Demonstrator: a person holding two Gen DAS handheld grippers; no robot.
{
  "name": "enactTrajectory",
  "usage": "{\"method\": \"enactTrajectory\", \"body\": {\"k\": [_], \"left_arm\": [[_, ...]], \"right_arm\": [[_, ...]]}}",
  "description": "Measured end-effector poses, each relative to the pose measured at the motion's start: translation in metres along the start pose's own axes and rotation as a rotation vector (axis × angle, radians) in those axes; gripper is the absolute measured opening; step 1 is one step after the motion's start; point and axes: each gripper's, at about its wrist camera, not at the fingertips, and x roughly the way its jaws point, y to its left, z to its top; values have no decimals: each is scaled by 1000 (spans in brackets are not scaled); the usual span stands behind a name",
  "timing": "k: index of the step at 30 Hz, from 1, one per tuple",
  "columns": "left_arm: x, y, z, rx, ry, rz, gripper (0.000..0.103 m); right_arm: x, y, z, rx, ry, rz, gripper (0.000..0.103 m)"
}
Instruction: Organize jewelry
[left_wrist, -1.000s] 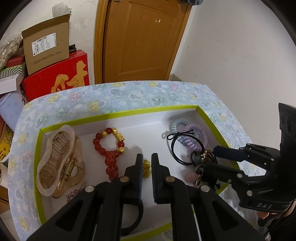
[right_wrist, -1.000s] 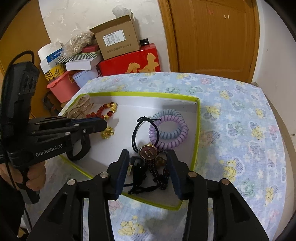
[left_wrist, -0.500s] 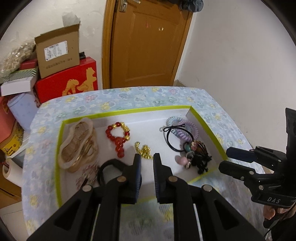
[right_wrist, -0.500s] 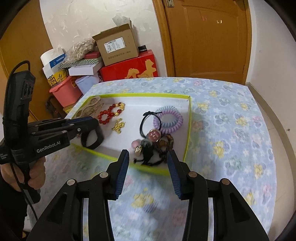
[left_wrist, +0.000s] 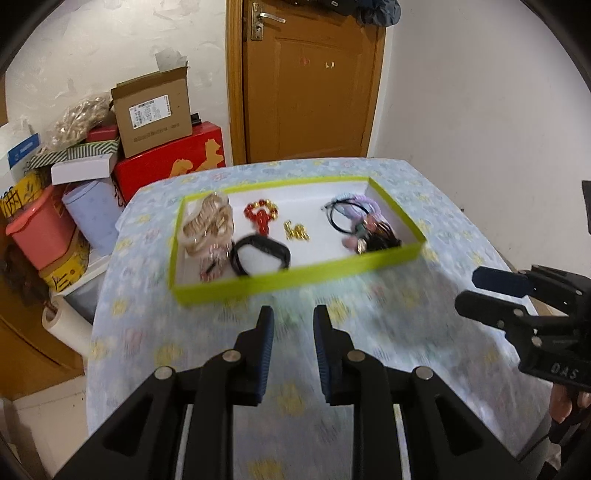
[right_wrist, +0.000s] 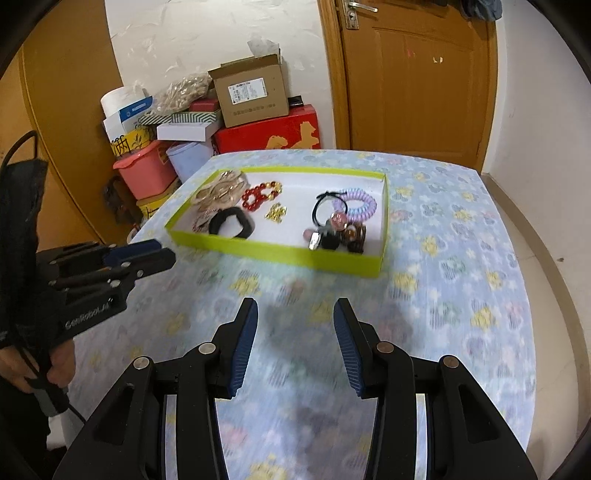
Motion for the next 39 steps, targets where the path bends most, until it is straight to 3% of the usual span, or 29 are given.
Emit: {"method": "enactTrajectory", "body": {"k": [23, 39], "left_arm": [[-59, -9, -80, -73, -1, 74, 23], [-52, -4, -84, -94, 21, 88, 23]], "right_arm": [[-42, 49, -71, -80, 36, -41, 45], [-35, 42, -71, -58, 46, -69, 45]]}}
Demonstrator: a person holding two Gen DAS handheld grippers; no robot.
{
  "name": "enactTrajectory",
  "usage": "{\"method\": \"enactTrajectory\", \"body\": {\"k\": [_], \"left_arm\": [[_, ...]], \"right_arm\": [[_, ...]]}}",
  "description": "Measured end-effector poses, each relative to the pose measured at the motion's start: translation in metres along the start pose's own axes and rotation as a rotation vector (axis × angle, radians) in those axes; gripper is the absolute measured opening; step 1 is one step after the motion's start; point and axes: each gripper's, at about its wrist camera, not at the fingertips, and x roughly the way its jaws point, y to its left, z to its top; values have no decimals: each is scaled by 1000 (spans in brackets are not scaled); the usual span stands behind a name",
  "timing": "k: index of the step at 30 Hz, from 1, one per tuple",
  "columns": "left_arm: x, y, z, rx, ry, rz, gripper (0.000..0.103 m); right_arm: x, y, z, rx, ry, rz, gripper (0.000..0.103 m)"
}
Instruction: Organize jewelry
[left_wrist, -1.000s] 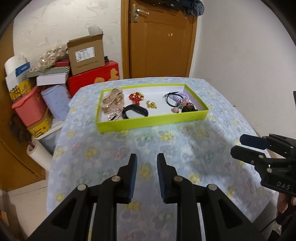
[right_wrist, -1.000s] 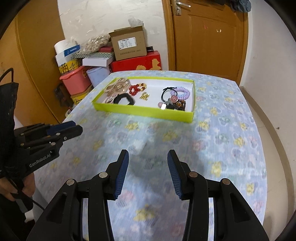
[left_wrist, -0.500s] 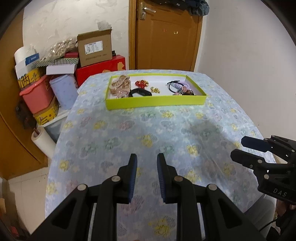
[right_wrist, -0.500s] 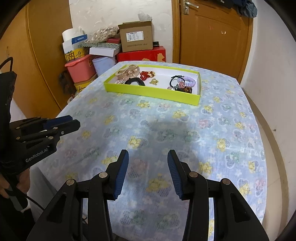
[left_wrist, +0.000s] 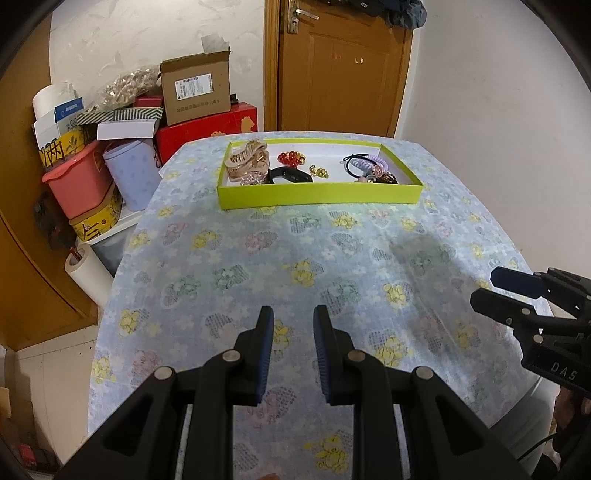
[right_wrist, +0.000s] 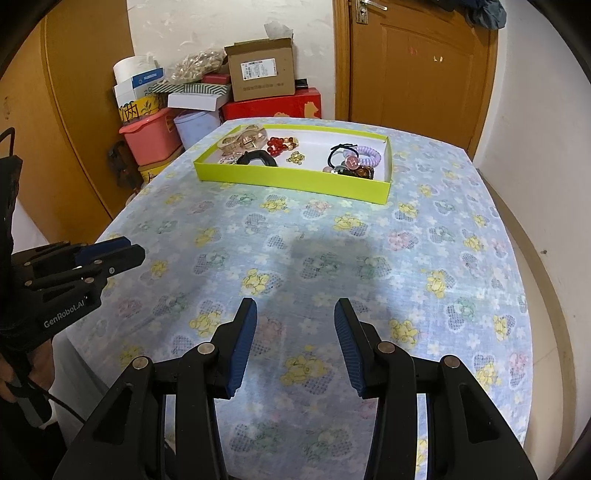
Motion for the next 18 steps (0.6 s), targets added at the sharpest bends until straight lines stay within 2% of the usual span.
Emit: {"method": "enactTrajectory", "body": {"k": [18], "left_arm": [[-1, -4, -2, -1, -7, 3, 23]], "right_arm": [[-2, -1, 1, -3, -2, -1, 45]]}}
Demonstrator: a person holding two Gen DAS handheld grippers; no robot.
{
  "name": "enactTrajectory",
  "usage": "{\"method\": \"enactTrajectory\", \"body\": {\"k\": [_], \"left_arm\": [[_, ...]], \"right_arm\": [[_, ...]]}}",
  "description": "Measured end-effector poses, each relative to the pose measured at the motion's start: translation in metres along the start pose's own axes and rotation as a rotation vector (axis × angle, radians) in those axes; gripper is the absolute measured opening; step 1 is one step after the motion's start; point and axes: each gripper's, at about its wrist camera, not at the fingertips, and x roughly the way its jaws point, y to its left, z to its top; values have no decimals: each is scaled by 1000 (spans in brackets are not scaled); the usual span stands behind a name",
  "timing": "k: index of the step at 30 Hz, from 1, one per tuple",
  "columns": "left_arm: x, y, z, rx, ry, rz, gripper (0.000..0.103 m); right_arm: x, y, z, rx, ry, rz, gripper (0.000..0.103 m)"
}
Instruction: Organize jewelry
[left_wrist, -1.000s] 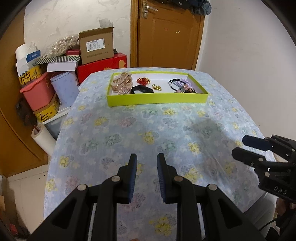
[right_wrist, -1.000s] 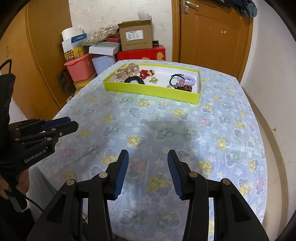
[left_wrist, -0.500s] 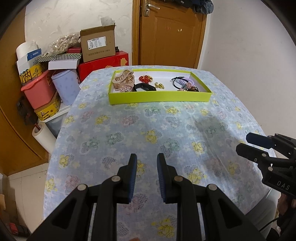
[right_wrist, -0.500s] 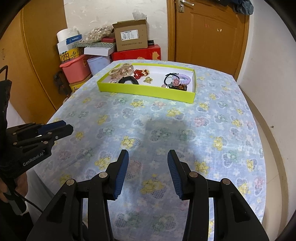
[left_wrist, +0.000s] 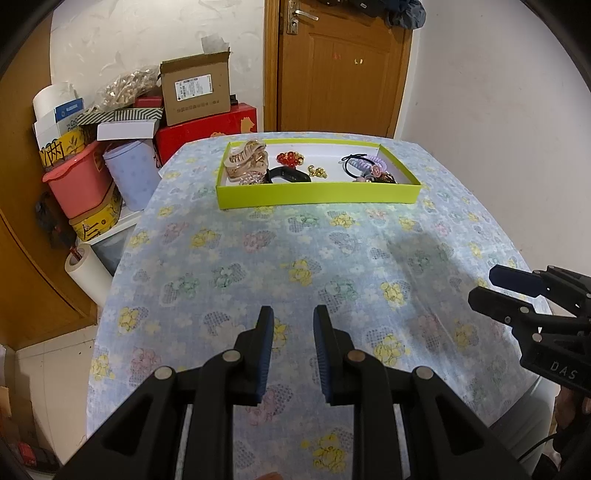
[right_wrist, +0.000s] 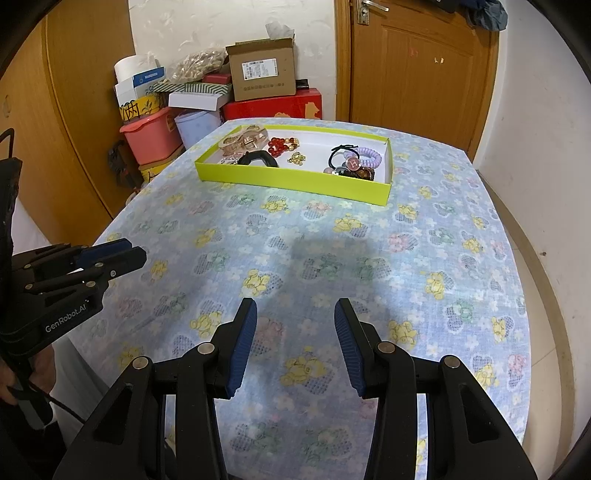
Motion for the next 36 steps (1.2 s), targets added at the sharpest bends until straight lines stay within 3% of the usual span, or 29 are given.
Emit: {"method": "enactTrajectory", "body": {"k": [36], "left_arm": [[-2, -4, -3, 7, 1, 0, 23]], "right_arm": [[-1, 1, -1, -2, -2, 0, 45]]}}
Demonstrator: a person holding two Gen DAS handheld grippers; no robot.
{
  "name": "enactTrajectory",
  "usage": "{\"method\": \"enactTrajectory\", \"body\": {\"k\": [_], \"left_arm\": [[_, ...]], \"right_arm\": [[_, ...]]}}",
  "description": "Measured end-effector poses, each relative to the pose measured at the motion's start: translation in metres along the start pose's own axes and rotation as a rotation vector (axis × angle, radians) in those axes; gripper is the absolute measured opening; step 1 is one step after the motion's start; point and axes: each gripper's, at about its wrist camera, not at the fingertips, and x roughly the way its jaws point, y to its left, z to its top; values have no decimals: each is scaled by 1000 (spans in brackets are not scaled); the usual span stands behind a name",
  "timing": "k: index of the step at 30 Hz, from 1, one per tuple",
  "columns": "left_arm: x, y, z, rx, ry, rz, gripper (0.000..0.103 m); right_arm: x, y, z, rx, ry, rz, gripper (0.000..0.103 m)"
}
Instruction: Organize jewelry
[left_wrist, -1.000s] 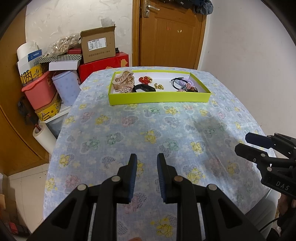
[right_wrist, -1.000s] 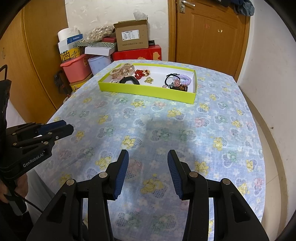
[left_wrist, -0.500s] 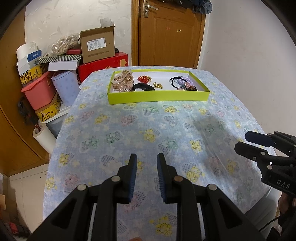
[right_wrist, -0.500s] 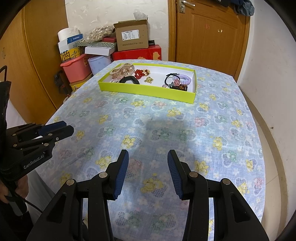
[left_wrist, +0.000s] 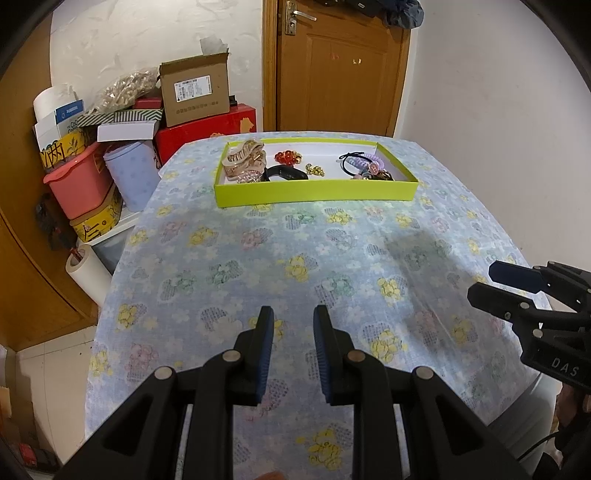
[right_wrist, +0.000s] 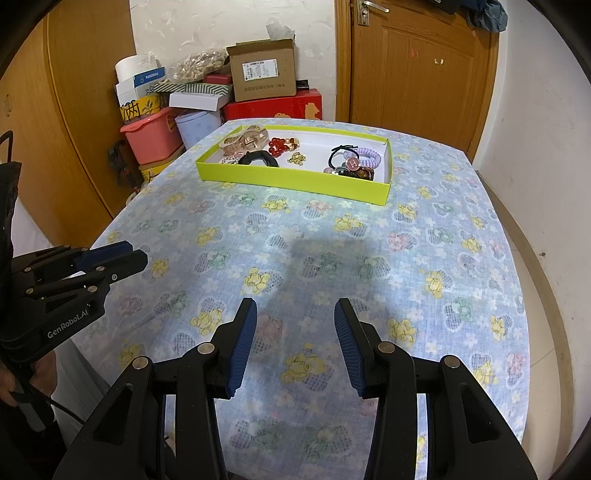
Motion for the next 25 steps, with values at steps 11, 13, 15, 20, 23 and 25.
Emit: {"method": "enactTrajectory", "body": {"k": [11, 13, 15, 20, 23, 25], "left_arm": [[-3, -2, -1, 6, -13, -12, 23], [-3, -2, -1, 3, -17, -20, 23], [-3, -2, -1, 1, -20, -21, 23], [-3, -3, -1, 2, -25, -19, 23], [-3, -3, -1, 2, -25, -18, 23], [-2, -2, -1, 1, -24, -30, 23]], "right_arm": [[-1, 0, -1, 1, 0, -1, 45], [-1, -1, -1, 1, 0, -1, 45], [-1, -1, -1, 1, 0, -1, 45], [-1, -1, -1, 1, -1, -1, 45], [-1, -1, -1, 1, 0, -1, 45], [-1, -1, -1, 2, -1, -2, 45]]}}
